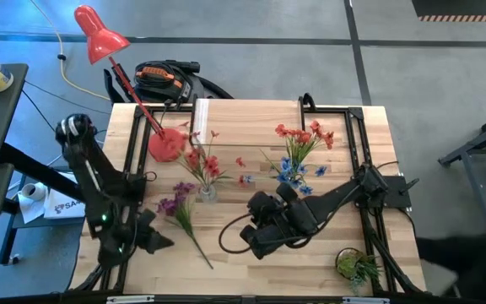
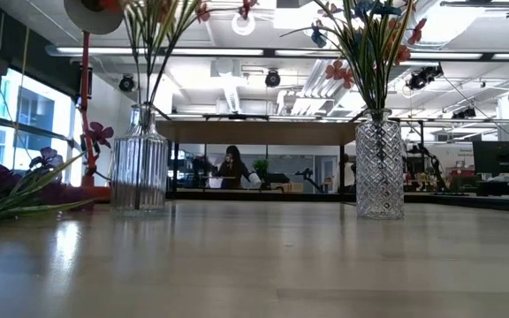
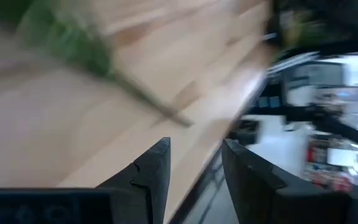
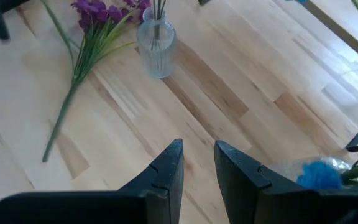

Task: Pick and place flowers into a vace then onto a shelf
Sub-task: Put the purple flowers into the left transparent flower vase

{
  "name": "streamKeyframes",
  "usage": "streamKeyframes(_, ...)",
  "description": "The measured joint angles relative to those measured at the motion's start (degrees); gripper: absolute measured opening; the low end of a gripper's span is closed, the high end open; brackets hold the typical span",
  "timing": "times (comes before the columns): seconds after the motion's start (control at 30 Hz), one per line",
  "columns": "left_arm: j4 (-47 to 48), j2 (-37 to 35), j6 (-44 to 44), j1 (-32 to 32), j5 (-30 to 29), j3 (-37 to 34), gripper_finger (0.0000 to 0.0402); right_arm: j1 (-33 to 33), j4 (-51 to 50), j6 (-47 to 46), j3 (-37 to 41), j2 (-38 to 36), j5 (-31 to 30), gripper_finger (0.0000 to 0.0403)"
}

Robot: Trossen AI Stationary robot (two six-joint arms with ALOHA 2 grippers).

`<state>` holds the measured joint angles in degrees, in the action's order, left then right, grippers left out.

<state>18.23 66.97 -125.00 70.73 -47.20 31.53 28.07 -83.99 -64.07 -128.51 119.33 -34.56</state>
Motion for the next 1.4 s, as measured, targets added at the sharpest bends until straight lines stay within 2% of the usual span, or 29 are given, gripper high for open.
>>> streamKeyframes(0.1,1.4,6.6,-5.8,0.2,5.2,3.1,0.0173,-0.5,0.0,0.1,0.0,0.0,0.0,0.0083)
streamKeyframes(0.2,3.5,11.9,-8.3,0.1,8.1,6.3,0.0149,-0.7,0.1,1.1,0.0,0.0,0.0,0.0083)
streamKeyframes(0.4,4.0,16.8,-8.1,-4.0,6.7,8.9,0.0055,-0.7,0.1,1.3,0.0,0.0,0.0,0.0083)
streamKeyframes(0.47,3.8,17.3,-5.4,-5.3,6.0,9.0,0.0031,-0.6,0.1,1.4,0.0,0.0,0.6,0.0083)
streamKeyframes(0.57,3.1,17.3,7.5,-7.1,7.5,9.5,0.0024,-0.2,-0.2,1.5,0.0,0.0,0.8,0.0083)
streamKeyframes(0.63,2.9,17.4,20.0,-7.9,8.9,11.6,0.0043,0.2,-0.5,2.3,0.0,0.0,0.9,0.0083)
streamKeyframes(0.8,3.1,17.3,56.0,-7.7,9.4,19.2,0.0157,1.6,-0.7,4.4,0.0,0.0,1.2,0.0083)
streamKeyframes(0.93,9.2,17.3,70.4,-9.3,7.5,21.7,0.0243,2.2,-0.7,5.5,0.0,0.0,1.2,0.0083)
streamKeyframes(1.03,12.3,17.3,81.7,-11.4,10.4,21.6,0.0283,2.4,-0.7,6.1,0.0,0.0,1.2,0.0083)
streamKeyframes(1.2,12.4,19.4,99.2,-16.5,17.8,20.1,0.0301,2.4,-0.7,6.1,0.0,0.0,1.7,0.0083)
streamKeyframes(1.3,13.1,21.1,107.7,-19.9,20.0,20.1,0.0291,2.4,-0.7,6.0,0.0,0.0,2.3,0.0083)
streamKeyframes(1.4,13.6,21.9,112.3,-23.7,22.4,20.0,0.0276,2.4,-0.7,5.9,0.0,0.0,2.8,0.0083)
